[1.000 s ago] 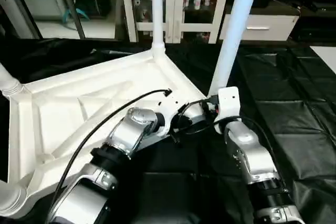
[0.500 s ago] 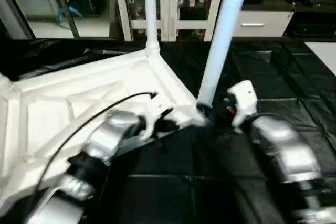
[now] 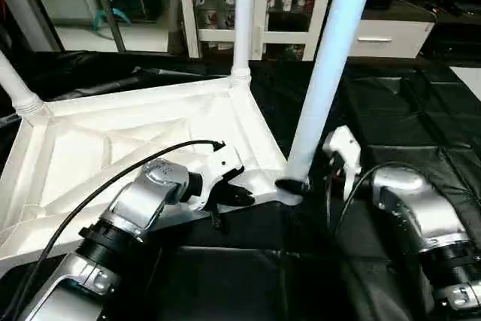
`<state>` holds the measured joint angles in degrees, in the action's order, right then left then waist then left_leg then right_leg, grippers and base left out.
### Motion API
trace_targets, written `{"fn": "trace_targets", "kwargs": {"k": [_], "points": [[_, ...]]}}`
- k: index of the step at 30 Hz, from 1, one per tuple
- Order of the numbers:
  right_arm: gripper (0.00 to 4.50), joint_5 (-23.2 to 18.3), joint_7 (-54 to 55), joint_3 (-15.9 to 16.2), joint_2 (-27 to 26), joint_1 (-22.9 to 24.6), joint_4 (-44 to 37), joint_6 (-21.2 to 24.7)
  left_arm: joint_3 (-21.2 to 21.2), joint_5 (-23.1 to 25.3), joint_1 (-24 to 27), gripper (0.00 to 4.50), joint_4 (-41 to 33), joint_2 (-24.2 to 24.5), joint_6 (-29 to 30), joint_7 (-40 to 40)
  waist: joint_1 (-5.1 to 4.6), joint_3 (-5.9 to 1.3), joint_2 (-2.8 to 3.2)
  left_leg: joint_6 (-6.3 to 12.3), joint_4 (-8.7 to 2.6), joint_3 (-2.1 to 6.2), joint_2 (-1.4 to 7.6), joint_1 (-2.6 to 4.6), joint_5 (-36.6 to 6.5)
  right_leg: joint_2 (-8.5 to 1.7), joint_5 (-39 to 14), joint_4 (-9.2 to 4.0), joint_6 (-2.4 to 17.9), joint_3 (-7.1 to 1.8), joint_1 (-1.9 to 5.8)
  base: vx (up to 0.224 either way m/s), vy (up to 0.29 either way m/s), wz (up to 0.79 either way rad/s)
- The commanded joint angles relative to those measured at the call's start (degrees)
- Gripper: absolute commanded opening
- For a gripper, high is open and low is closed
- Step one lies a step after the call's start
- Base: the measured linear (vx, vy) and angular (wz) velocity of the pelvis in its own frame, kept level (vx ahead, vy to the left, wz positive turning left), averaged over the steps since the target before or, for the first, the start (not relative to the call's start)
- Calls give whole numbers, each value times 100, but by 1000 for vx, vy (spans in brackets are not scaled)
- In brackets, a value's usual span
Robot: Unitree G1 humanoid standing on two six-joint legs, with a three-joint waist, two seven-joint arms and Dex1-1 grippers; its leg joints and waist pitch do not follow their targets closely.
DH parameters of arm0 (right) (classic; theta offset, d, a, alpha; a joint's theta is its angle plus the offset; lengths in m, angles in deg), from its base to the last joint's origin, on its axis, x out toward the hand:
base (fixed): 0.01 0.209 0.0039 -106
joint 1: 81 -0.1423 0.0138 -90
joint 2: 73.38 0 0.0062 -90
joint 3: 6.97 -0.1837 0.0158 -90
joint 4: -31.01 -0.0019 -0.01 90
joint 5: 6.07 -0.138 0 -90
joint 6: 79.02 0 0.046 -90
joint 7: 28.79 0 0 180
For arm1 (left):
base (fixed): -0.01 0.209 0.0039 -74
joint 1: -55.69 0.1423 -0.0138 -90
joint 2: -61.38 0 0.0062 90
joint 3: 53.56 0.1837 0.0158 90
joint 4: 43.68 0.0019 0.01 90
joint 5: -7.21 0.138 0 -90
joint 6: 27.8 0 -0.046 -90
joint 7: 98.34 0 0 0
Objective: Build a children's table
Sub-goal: Rotate leg to tighten
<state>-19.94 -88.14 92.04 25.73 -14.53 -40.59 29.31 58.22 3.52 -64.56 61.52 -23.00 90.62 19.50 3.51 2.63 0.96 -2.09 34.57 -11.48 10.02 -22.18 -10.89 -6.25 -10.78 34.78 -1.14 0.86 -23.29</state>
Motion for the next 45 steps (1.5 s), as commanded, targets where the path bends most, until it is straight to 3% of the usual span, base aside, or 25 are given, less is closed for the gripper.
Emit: {"fn": "trace_targets", "kwargs": {"k": [1, 7, 9, 12, 13, 19, 21, 27, 29, 30, 33, 36, 37, 39, 40, 42, 43, 44, 45], "points": [[405, 51, -150, 72, 67, -76, 23, -95, 56, -104, -5, 0, -244, 76, 66, -168, 16, -370, -77, 409, -421, 99, 247, 117, -840, -147, -363, -311, 1572, -73, 252, 0, 0, 0], [405, 137, -122, 77, 43, -218, 340, -289, 75, -76, -10, 0, -233, 106, 73, -197, 7, -360, -82, 385, -422, 92, 245, 127, -915, -143, -540, -330, 1589, -74, 237, 0, 0, 0], [379, 132, -109, 39, 15, -254, 406, -308, 74, -66, -21, 0, -214, 91, 53, -180, 7, -358, -128, 376, -419, 85, 248, 134, -940, -143, -627, -337, 1559, -79, 233, 0, 0, 0], [358, 104, -137, 4, -14, -246, 410, -313, 83, -70, 7, 0, -246, 85, 69, -161, 8, -358, -113, 359, -422, 95, 249, 128, -905, -137, -531, -319, 1575, -75, 237, 0, 0, 0], [348, 96, -178, 10, -20, -238, 420, -323, 89, -82, 21, 0, -286, 79, 107, -157, 15, -359, -61, 349, -424, 106, 247, 127, -916, -142, -505, -305, 1576, -74, 240, 0, 0, 0], [291, 107, -335, 112, -3, -207, 458, -408, 118, -94, 6, 0, -291, 91, 117, -225, 10, -367, -59, 338, -416, 99, 241, 136, -955, -130, -285, -302, 1656, -70, 251, 0, 0, 0], [283, 105, -378, 123, 17, -208, 468, -421, 123, -82, -35, 0, -230, 101, 91, -259, 14, -363, 6, 316, -425, 108, 238, 135, -1002, -125, -296, -305, 1662, -65, 249, 0, 0, 0], [276, 170, -216, 91, -79, -178, 535, -449, 121, -78, -66, 0, -132, 130, 65, -311, 6, -367, 27, 234, -434, 114, 237, 144, -1151, -118, -202, -301, 1714, -57, 262, 0, 0, 0], [276, 252, 51, 51, -168, -178, 615, -481, 85, -81, -86, 0, -106, 114, 83, -262, -2, -360, 34, 191, -443, 114, 232, 145, -1239, -121, -293, -310, 1711, -57, 253, 0, 0, 0], [275, 414, 830, -105, -414, -247, 876, -500, -58, -89, -154, 0, 54, -28, 70, -14, -15, -355, -7, 153, -452, 113, 234, 142, -1286, -125, -399, -324, 1685, -61, 256, 0, 0, 0], [275, 508, 1549, -282, -671, -296, 1029, -529, -219, -105, -233, 0, 271, -207, 55, 269, -55, -348, 14, -27, -481, 133, 217, 149, -1518, -137, -877, -360, 1565, -58, 242, 0, 0, 0], [275, 402, 2942, -718, -1353, -312, 989, -108, -505, -119, -482, 0, 871, -658, -83, 929, -104, -346, 27, -170, -509, 153, 213, 149, -1702, -131, -1136, -389, 1401, -63, 221, 0, 0, 0], [275, 412, 3074, -747, -1409, -317, 1000, -97, -537, -117, -518, 0, 948, -711, -94, 1016, -116, -339, 31, -216, -508, 138, 205, 169, -1730, -117, -1149, -404, 1363, -74, 178, 0, 0, 0], [274, 526, 3742, -852, -1650, -344, 1086, -60, -628, -43, -665, 0, 1262, -884, -220, 1402, -124, -347, 26, -245, -511, 148, 200, 155, -1710, -118, -1120, -400, 1345, -71, 196, 0, 0, 0], [274, 569, 4111, -887, -1840, -365, 1162, -15, -685, 10, -789, 0, 1494, -999, -305, 1674, -112, -351, 77, -255, -505, 138, 197, 174, -1685, -112, -993, -405, 1314, -77, 170, 0, 0, 0], [274, 618, 4424, -911, -1998, -388, 1232, 44, -725, 73, -889, 0, 1673, -1088, -385, 1923, -123, -350, 61, -259, -508, 138, 194, 159, -1650, -110, -929, -408, 1312, -77, 180, 0, 0, 0], [274, 688, 4939, -961, -2285, -445, 1392, 131, -757, 192, -1048, 0, 1943, -1231, -533, 2282, -130, -356, 96, -271, -507, 137, 179, 166, -1649, -101, -854, -404, 1293, -74, 169, 0, 0, 0], [274, 753, 5394, -1029, -2470, -491, 1482, 170, -788, 237, -1133, 0, 2070, -1340, -582, 2473, -115, -363, 73, -254, -508, 140, 180, 162, -1630, -111, -843, -404, 1282, -70, 202, 0, 0, 0], [274, 769, 5596, -1061, -2580, -523, 1527, 198, -819, 248, -1184, 0, 2142, -1416, -594, 2567, -99, -365, 92, -224, -507, 129, 175, 160, -1549, -121, -836, -415, 1253, -80, 186, 0, 0, 0]]}}
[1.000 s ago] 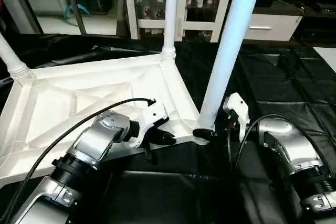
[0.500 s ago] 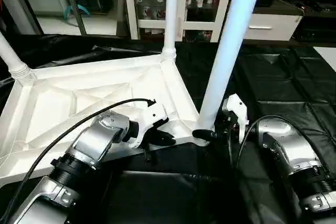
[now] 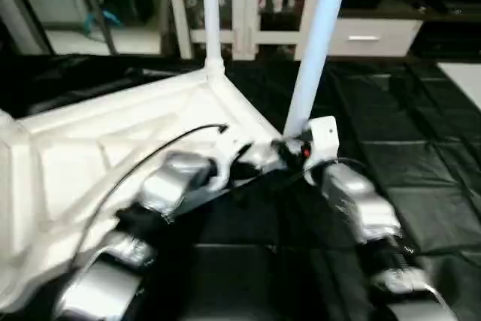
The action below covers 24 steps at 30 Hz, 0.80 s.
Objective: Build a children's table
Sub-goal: Rotate leg to tighten
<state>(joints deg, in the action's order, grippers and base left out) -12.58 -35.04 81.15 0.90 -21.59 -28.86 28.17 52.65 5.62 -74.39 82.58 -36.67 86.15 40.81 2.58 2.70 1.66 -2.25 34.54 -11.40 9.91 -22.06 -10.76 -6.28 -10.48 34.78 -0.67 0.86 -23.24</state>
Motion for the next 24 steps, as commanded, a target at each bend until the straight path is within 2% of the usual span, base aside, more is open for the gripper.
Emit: {"fn": "trace_targets", "kwargs": {"k": [1, 2, 3, 5, 6, 7, 10, 11, 13, 15, 16, 18, 20, 22, 24], "points": [[274, 54, 434, 24, -203, 145, 385, 357, -272, 38, -237, 0, 69, -124, -144, 468, 5, -377, 28, -208, -510, 127, 190, 153, -1547, -115, -898, -415, 1175, -71, 190, 0, 0, 0], [274, 76, 513, 26, -246, 130, 386, 360, -261, 39, -253, 0, 86, -159, -159, 463, 14, -380, 39, -208, -509, 128, 189, 148, -1531, -116, -871, -409, 1161, -71, 193, 0, 0, 0], [274, 138, 576, 80, -304, 103, 372, 324, -204, 46, -254, 0, 72, -204, -169, 396, 26, -376, 4, -190, -516, 124, 196, 138, -1515, -117, -835, -414, 1135, -71, 194, 0, 0, 0], [274, 148, 539, 96, -314, 82, 343, 201, -132, 63, -208, 0, 18, -187, -189, 301, 35, -371, 30, -189, -528, 129, 196, 139, -1568, -111, -859, -414, 1082, -66, 193, 0, 0, 0], [274, 173, 512, 104, -292, 61, 348, 121, -108, 66, -168, 0, 5, -158, -213, 266, 39, -374, 78, -205, -534, 139, 198, 140, -1603, -118, -855, -410, 1059, -65, 196, 0, 0, 0], [274, 173, 512, 104, -292, 61, 348, 121, -108, 66, -168, 0, 5, -158, -213, 266, 24, -368, 52, -214, -540, 134, 199, 142, -1662, -109, -860, -425, 1049, -63, 192, 0, 0, 0], [274, 183, 243, 147, -153, 126, 58, 40, -26, 74, -24, 0, -126, -33, -241, 78, 19, -365, 67, -210, -544, 133, 199, 144, -1714, -110, -899, -437, 1038, -64, 194, 0, 0, 0], [330, 166, 155, 168, -91, 184, -113, 86, -17, 74, 20, 0, -188, 3, -234, 1, 27, -369, 33, -179, -539, 134, 205, 132, -1621, -113, -811, -426, 1033, -67, 221, 0, 0, 0], [344, 144, -140, 223, 155, 315, -437, 169, 44, 74, 157, 0, -401, 140, -219, -224, 51, -394, 32, -45, -511, 136, 210, 107, -1215, -116, -334, -372, 1084, -60, 261, 0, 0, 0], [365, 35, -724, 294, 498, 433, -698, 286, 153, 35, 388, 0, -774, 370, -155, -575, 54, -403, 28, 78, -486, 127, 209, 86, -987, -118, -11, -341, 1170, -55, 280, 0, 0, 0], [387, 25, -769, 301, 518, 436, -712, 294, 161, 30, 400, 0, -796, 383, -151, -598, 51, -406, 31, 132, -481, 124, 207, 88, -960, -119, 60, -335, 1209, -52, 286, 0, 0, 0], [398, -108, -1578, 468, 915, 497, -955, 421, 333, -61, 617, 0, -1174, 620, -73, -1059, 41, -408, 27, 285, -452, 110, 218, 97, -782, -114, 273, -316, 1361, -51, 286, 0, 0, 0], [398, -211, -2243, 613, 1271, 538, -1072, 567, 511, -100, 761, 0, -1429, 827, -21, -1443, 51, -400, 32, 338, -447, 98, 224, 103, -792, -118, 206, -323, 1433, -52, 281, 0, 0, 0], [398, -267, -2492, 649, 1394, 554, -1111, 621, 578, -101, 812, 0, -1517, 902, -26, -1581, 62, -379, 36, 338, -460, 89, 237, 112, -914, -120, 6, -341, 1452, -61, 263, 0, 0, 0], [398, -441, -3414, 823, 1842, 626, -1282, 601, 756, -218, 950, 0, -1863, 1128, 104, -2081, 82, -368, 49, 215, -489, 105, 260, 140, -1245, -121, -395, -365, 1443, -53, 259, 0, 0, 0]]}}
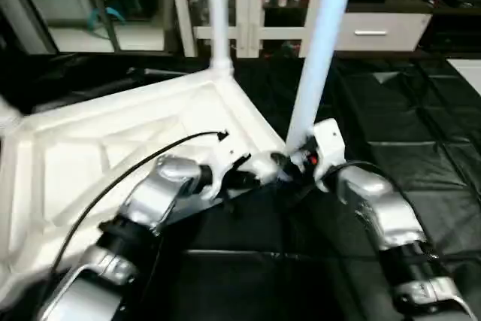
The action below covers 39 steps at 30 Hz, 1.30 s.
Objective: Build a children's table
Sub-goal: Rotate leg to tighten
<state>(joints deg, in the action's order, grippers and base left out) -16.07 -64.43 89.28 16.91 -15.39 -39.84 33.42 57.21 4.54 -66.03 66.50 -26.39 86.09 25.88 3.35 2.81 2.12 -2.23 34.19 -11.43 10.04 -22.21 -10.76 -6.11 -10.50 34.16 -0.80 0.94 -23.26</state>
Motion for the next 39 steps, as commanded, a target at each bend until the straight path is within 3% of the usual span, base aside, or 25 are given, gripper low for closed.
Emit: {"fn": "trace_targets", "kwargs": {"k": [1, 6, 11, 14, 19, 24, 34, 39], "points": [[398, -178, -901, 92, 435, 50, -269, 59, 375, -154, 154, 0, -391, 188, 182, -776, 17, -366, 2, 175, -464, 103, 255, 172, -1373, -132, -527, -316, 1423, -70, 245, 0, 0, 0], [398, -215, -1889, 416, 950, 207, -373, -46, 457, -179, 144, 0, -565, 326, 283, -985, 64, -358, 6, 158, -456, 92, 250, 169, -1345, -145, -573, -321, 1458, -80, 235, 0, 0, 0], [398, -249, -1976, 372, 997, 211, -262, -132, 462, -182, 105, 0, -650, 349, 356, -1012, 117, -371, -21, 157, -447, 99, 245, 161, -1250, -161, -678, -320, 1437, -80, 237, 0, 0, 0], [398, -346, -2066, 334, 964, 210, -243, -156, 431, -183, 86, 0, -689, 377, 393, -1032, 137, -381, -1, 181, -437, 103, 241, 155, -1131, -155, -562, -299, 1453, -75, 239, 0, 0, 0], [355, -361, -2140, 335, 937, 229, -201, -159, 428, -182, 98, 0, -677, 400, 382, -1050, 136, -396, -8, 260, -414, 100, 233, 147, -972, -146, -302, -273, 1514, -65, 252, 0, 0, 0], [324, -380, -2258, 359, 999, 296, -265, -96, 430, -189, 112, 0, -687, 389, 412, -1052, 111, -388, -4, 235, -424, 104, 235, 149, -1131, -145, -518, -289, 1491, -65, 251, 0, 0, 0], [276, -319, -2031, 286, 915, 302, -175, -90, 401, -218, 120, 0, -672, 349, 455, -1030, 117, -394, 17, 194, -419, 103, 233, 162, -1159, -137, -488, -291, 1501, -65, 240, 0, 0, 0], [274, -88, -1100, 80, 510, 163, 213, -172, 230, -258, 59, 0, -529, 155, 453, -764, 70, -375, 29, 86, -443, 108, 221, 150, -1383, -146, -767, -321, 1457, -68, 225, 0, 0, 0]]}}
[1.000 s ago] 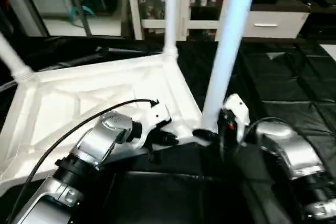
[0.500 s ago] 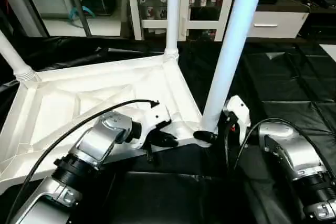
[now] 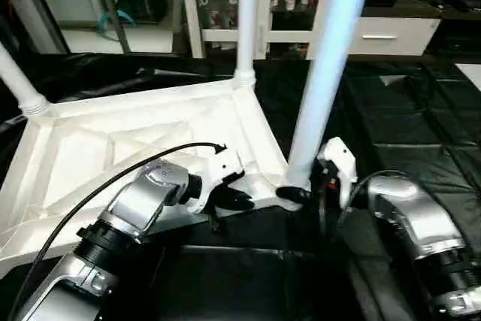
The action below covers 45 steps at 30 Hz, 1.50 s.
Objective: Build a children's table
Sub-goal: Rotate leg to tighten
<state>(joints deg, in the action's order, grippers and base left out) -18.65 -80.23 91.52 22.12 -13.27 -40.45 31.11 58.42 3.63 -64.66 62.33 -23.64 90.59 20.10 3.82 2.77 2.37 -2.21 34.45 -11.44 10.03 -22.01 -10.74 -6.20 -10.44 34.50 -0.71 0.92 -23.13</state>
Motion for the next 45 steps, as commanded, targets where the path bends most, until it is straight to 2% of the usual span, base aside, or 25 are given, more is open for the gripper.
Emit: {"fn": "trace_targets", "kwargs": {"k": [1, 2, 3, 4, 5, 7, 9, 10, 12, 13, 14, 16, 19, 20, 23, 24, 26, 28, 31, 33, 39, 40, 42, 43, 45], "points": [[274, 275, 1188, -300, -327, -141, 464, -22, -21, -133, -185, 0, 141, -293, -73, 101, -36, -360, 22, -46, -485, 113, 202, 129, -1536, -132, -1022, -386, 1392, -64, 193, 0, 0, 0], [274, 278, 1220, -308, -340, -145, 472, -22, -27, -131, -190, 0, 154, -301, -76, 115, -56, -361, 19, -92, -491, 121, 198, 134, -1623, -133, -1128, -391, 1368, -62, 189, 0, 0, 0], [274, 427, 2319, -554, -760, -256, 698, -40, -189, -38, -374, 0, 567, -554, -190, 600, -81, -368, 46, -156, -504, 142, 196, 130, -1647, -133, -1211, -387, 1306, -54, 207, 0, 0, 0], [274, 427, 2319, -554, -760, -256, 698, -40, -189, -38, -374, 0, 567, -554, -190, 600, -118, -355, 40, -225, -513, 140, 189, 139, -1767, -130, -1350, -416, 1258, -57, 173, 0, 0, 0], [274, 485, 2665, -623, -877, -281, 762, -61, -223, 4, -440, 0, 697, -630, -226, 751, -120, -369, 31, -246, -513, 149, 187, 148, -1814, -132, -1403, -418, 1227, -50, 186, 0, 0, 0], [274, 642, 3382, -702, -1137, -299, 883, -79, -346, 72, -619, 0, 1034, -853, -267, 1190, -136, -369, 33, -246, -518, 149, 193, 136, -1792, -132, -1304, -427, 1175, -60, 190, 0, 0, 0], [273, 804, 4135, -805, -1360, -349, 1063, -71, -474, 158, -820, 0, 1404, -1086, -308, 1699, -144, -378, 78, -248, -513, 146, 183, 138, -1709, -117, -1123, -415, 1177, -63, 178, 0, 0, 0], [273, 878, 4504, -873, -1451, -375, 1139, -49, -516, 208, -896, 0, 1550, -1170, -344, 1919, -151, -380, 55, -254, -502, 129, 168, 150, -1682, -102, -1065, -423, 1178, -61, 158, 0, 0, 0], [272, 949, 4802, -916, -1566, -417, 1242, -36, -591, 268, -990, 0, 1751, -1280, -410, 2209, -134, -381, 50, -232, -497, 118, 164, 169, -1705, -102, -1083, -436, 1168, -68, 148, 0, 0, 0], [272, 949, 4802, -916, -1566, -417, 1242, -36, -591, 268, -990, 0, 1751, -1280, -410, 2209, -105, -388, 47, -146, -500, 133, 169, 125, -1601, -125, -1017, -425, 1147, -63, 204, 0, 0, 0], [272, 985, 5169, -977, -1722, -476, 1352, -24, -680, 294, -1105, 0, 2020, -1414, -487, 2452, -100, -401, 133, -140, -490, 139, 167, 125, -1505, -128, -900, -405, 1140, -64, 201, 0, 0, 0], [272, 1108, 5519, -887, -1933, -582, 1421, -54, -713, 341, -1242, 0, 2322, -1568, -629, 2660, -108, -414, 104, -123, -477, 122, 154, 133, -1311, -94, -580, -397, 1157, -53, 190, 0, 0, 0], [272, 863, 5441, -975, -2188, -613, 1364, -202, -633, 359, -1228, 0, 2332, -1580, -688, 2563, -71, -413, 99, -8, -483, 124, 161, 107, -1277, -130, -581, -396, 1149, -52, 219, 0, 0, 0], [272, 813, 5313, -965, -2189, -628, 1347, -188, -628, 353, -1202, 0, 2295, -1559, -683, 2526, -69, -417, 115, 14, -489, 126, 169, 120, -1343, -131, -685, -406, 1124, -46, 215, 0, 0, 0], [272, 674, 4501, -785, -1945, -599, 1084, -489, -520, 345, -1052, 0, 2070, -1389, -757, 2220, -70, -404, 81, 44, -505, 131, 178, 96, -1482, -137, -879, -431, 1052, -44, 229, 0, 0, 0], [307, 687, 4413, -740, -1886, -596, 1042, -470, -504, 336, -1025, 0, 2032, -1359, -777, 2146, -67, -408, 74, 62, -502, 138, 187, 95, -1410, -141, -820, -420, 1062, -44, 238, 0, 0, 0], [342, 489, 4089, -811, -1765, -601, 956, -225, -463, 295, -921, 0, 1881, -1253, -883, 1885, -72, -416, 75, 137, -483, 126, 179, 83, -1236, -139, -637, -401, 1128, -47, 239, 0, 0, 0], [351, 259, 3433, -799, -1486, -614, 795, 226, -438, 139, -731, 0, 1516, -1084, -880, 1454, -75, -417, 73, 291, -475, 143, 191, 52, -1048, -140, -344, -357, 1233, -33, 293, 0, 0, 0], [383, 202, 2594, -568, -1057, -573, 581, 335, -297, 40, -518, 0, 1083, -823, -733, 982, -82, -427, 87, 365, -439, 111, 204, 82, -941, -135, -190, -348, 1364, -42, 251, 0, 0, 0], [383, -16, 1616, -359, -614, -452, 249, 559, -13, -91, -263, 0, 572, -464, -692, 249, -51, -417, 98, 436, -438, 109, 228, 77, -887, -134, -83, -331, 1430, -44, 261, 0, 0, 0], [383, -236, 262, 2, 133, -175, -359, 541, 198, -204, -83, 0, 142, -123, -496, -376, 23, -392, 116, 278, -465, 90, 249, 130, -1204, -129, -536, -344, 1462, -45, 227, 0, 0, 0], [383, -230, 143, 47, 209, -143, -414, 527, 201, -193, -84, 0, 148, -102, -505, -411, 24, -387, 151, 247, -472, 91, 251, 133, -1258, -128, -609, -354, 1442, -48, 217, 0, 0, 0], [383, -229, -101, 111, 367, -70, -544, 509, 221, -208, -72, 0, 94, -43, -460, -492, 55, -381, 127, 149, -481, 88, 251, 154, -1395, -129, -780, -378, 1382, -63, 204, 0, 0, 0], [383, -236, -215, 128, 447, -34, -605, 497, 237, -216, -80, 0, 77, -9, -440, -537, 70, -383, 88, 132, -485, 90, 250, 147, -1394, -136, -824, -384, 1352, -66, 215, 0, 0, 0], [383, -247, -323, 123, 523, 9, -658, 474, 236, -209, -109, 0, 81, 8, -412, -565, 94, -381, 83, 150, -478, 91, 248, 137, -1343, -149, -877, -381, 1328, -73, 207, 0, 0, 0]]}}
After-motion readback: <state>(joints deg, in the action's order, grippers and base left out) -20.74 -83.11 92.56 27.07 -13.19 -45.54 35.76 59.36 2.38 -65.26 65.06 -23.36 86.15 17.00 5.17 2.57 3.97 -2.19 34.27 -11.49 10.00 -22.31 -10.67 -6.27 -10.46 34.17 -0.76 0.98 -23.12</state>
